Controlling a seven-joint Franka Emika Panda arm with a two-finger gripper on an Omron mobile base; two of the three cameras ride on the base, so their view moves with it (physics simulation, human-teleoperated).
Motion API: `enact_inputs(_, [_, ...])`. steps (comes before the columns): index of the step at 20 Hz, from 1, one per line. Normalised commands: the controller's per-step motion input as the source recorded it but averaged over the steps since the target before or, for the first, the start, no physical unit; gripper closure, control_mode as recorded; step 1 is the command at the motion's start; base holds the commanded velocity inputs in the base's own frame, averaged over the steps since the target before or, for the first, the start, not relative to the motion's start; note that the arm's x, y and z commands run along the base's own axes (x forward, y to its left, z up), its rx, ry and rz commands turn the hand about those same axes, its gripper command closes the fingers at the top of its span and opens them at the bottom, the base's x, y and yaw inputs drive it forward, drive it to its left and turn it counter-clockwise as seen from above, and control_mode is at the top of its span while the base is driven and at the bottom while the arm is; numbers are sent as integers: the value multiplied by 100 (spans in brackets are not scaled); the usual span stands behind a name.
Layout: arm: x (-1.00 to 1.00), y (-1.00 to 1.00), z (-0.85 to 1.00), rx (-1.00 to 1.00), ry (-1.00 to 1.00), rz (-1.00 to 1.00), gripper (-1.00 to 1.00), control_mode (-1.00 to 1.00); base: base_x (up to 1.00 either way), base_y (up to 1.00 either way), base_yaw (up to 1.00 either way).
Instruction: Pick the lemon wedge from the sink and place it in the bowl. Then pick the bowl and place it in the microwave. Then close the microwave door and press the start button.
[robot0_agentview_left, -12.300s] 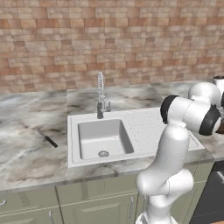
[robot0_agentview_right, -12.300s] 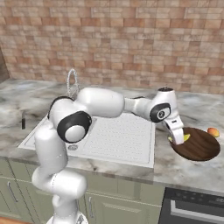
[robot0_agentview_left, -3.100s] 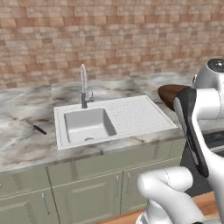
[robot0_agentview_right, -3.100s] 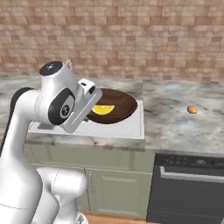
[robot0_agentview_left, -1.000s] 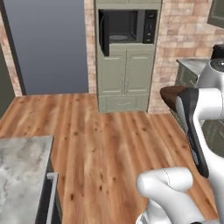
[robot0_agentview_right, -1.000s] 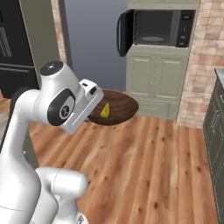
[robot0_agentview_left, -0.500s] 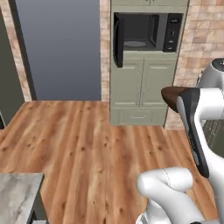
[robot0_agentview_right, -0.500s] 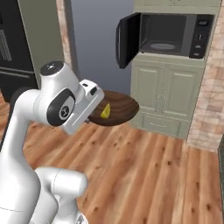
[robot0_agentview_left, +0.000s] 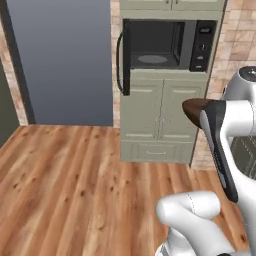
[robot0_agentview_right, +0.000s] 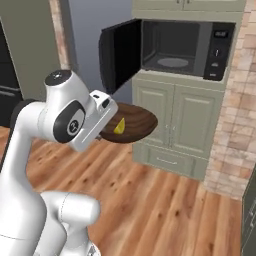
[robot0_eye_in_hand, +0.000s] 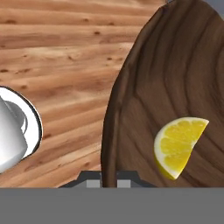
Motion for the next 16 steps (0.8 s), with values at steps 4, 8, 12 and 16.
enact_inputs(4, [0,0,0,0,0,0,100,100,71,-79,-9])
enact_inputs(8, [0,0,0,0,0,0,100,100,90,-31,-11])
enact_inputs(12, [0,0,0,0,0,0,100,100,88,-13,-14])
enact_inputs(16, [0,0,0,0,0,0,100,100,68,0,-19])
